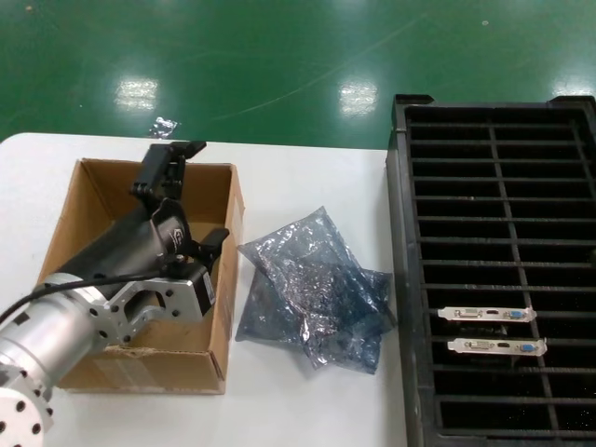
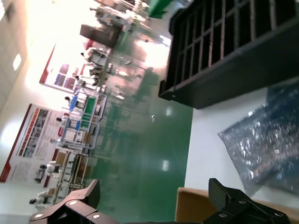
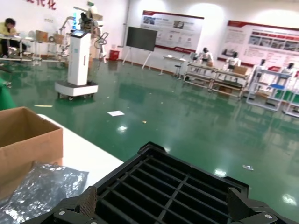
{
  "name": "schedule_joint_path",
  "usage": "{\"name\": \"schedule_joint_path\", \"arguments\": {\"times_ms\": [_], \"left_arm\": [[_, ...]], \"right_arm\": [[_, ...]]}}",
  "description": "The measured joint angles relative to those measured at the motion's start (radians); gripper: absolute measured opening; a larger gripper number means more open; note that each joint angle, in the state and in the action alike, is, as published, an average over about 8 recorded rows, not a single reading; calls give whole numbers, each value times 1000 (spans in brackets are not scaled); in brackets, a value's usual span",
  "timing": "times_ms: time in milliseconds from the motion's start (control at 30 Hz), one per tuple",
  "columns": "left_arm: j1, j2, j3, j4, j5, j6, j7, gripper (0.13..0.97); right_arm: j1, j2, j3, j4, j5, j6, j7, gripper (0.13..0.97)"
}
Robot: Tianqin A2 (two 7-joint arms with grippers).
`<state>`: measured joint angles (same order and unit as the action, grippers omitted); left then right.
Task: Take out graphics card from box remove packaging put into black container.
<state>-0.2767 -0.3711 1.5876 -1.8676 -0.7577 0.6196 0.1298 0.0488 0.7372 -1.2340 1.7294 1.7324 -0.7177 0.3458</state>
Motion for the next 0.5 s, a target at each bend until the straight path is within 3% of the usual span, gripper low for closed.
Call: {"name": "schedule_joint_path", "arguments": {"times_ms": [167, 500], "left_arm": [[21, 5, 1, 20, -79, -47, -10, 814], [64, 16, 3, 62, -240, -143, -30, 922]], "right_arm": [[-4, -33, -28, -10, 5, 54, -26, 966], [-11, -101, -84, -30, 16, 166, -80, 966]]}}
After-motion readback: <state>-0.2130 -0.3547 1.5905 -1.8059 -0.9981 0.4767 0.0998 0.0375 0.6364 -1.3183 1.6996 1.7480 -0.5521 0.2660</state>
